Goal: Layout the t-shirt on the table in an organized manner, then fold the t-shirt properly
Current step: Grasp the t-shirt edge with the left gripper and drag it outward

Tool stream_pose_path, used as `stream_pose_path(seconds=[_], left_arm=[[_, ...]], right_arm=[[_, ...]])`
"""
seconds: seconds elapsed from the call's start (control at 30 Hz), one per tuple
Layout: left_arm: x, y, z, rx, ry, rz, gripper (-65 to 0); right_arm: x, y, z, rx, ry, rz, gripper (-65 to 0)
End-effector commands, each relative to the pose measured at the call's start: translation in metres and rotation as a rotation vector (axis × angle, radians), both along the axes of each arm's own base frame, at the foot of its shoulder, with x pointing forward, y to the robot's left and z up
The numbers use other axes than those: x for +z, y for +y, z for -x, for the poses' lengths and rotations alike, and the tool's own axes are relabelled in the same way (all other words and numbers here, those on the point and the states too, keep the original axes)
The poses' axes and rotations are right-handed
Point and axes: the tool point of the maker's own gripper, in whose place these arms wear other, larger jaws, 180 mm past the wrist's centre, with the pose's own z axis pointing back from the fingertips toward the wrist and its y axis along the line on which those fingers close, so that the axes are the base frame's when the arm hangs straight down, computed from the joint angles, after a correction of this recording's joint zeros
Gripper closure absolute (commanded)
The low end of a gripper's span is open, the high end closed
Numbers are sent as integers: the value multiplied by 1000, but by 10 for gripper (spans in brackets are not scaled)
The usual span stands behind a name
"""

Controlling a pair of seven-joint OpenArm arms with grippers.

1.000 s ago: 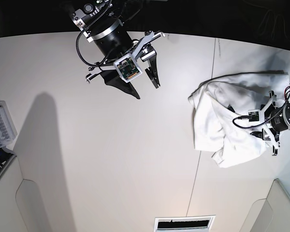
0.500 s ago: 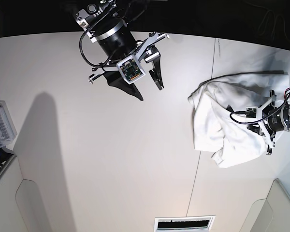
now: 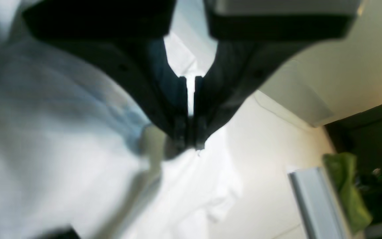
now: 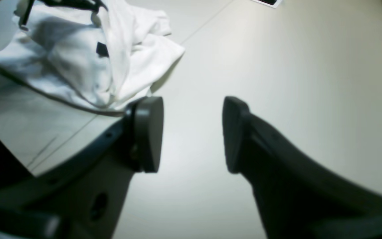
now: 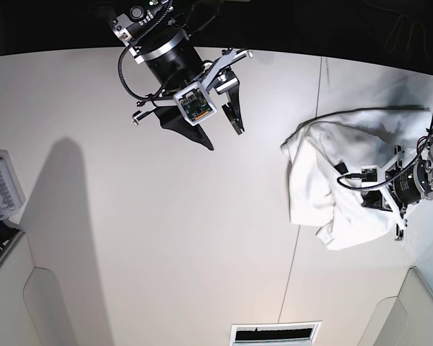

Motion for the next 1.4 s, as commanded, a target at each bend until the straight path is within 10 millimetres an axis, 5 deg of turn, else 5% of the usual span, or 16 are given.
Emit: stream_pose_path(seconds=[0.0,0.23,0.53,0.7,1.0,1.37], left_arm=[[27,8,-18,25,-101,-5,0],[119,-2,-63,232,-545,193,0],[202,-4,-81,368,-668,547,0],[217,-13,-91,375,-639,646,0],[201,-32,-98,399,-537,693,0],[240,-27,-112,415,-594,740,0]], right_arm=[[11,1,-3,-4,-37,-21,-291],[11,1,-4,-4,-38,-22,-291],[12,1,-4,-5,-40,-21,-291],[13,0,-6,-6,-45,-20,-291],[-2,13,-4,-27,38,-35,-291],[-50,35,-6,-13,148,-12,-291]])
